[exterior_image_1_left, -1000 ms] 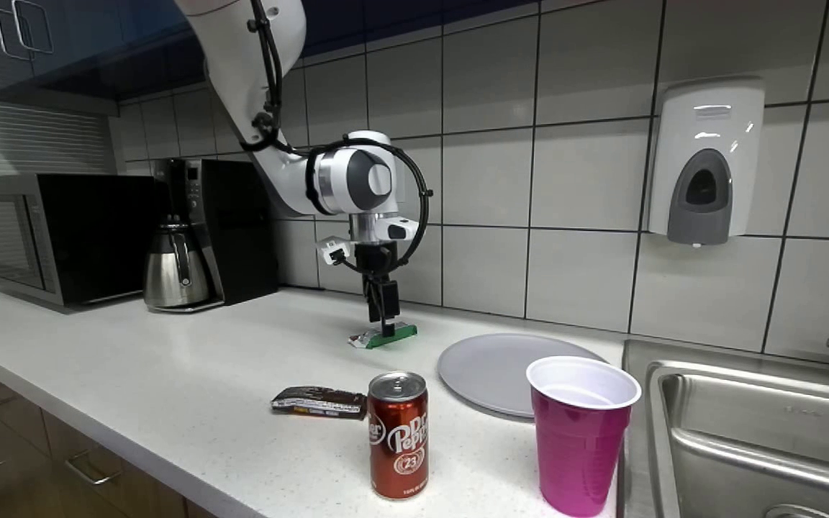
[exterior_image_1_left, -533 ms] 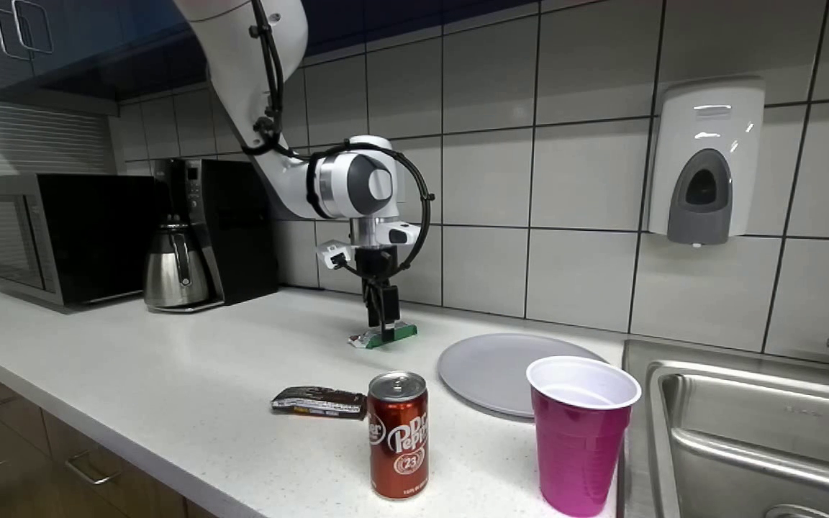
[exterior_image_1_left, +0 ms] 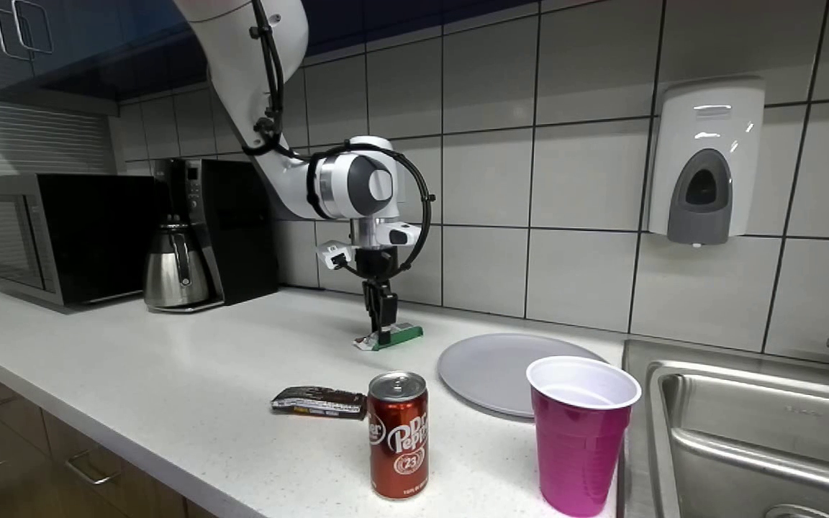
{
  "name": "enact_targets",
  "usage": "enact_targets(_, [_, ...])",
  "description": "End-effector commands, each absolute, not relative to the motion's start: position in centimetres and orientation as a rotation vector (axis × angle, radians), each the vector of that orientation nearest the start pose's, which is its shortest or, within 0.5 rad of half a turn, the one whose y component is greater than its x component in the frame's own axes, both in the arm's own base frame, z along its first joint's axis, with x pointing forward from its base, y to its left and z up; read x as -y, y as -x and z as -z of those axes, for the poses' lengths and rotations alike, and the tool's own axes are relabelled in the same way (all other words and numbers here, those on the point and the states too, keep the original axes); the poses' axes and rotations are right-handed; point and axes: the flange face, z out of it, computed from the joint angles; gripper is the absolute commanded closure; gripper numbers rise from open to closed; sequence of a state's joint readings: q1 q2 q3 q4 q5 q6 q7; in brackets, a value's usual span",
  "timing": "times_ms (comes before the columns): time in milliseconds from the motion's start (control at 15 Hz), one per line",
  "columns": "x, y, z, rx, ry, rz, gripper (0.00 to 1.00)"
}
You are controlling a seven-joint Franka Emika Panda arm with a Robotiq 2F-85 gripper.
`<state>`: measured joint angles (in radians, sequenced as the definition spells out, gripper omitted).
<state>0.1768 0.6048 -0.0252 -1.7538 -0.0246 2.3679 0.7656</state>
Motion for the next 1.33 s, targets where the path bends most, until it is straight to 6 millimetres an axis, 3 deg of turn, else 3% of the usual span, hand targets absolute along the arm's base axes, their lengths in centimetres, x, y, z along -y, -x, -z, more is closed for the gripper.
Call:
enact_targets(0, [-9.8, -66.2, -23.1, -0.895, 3.014, 0.034, 0.82])
enact_targets(733, [-10.0, -65.5, -25.5, -0.847, 3.005, 0.129, 0.82])
enact_targets(1267, [-8.1, -63.9, -27.0, -0.849, 3.004, 0.166, 0.82])
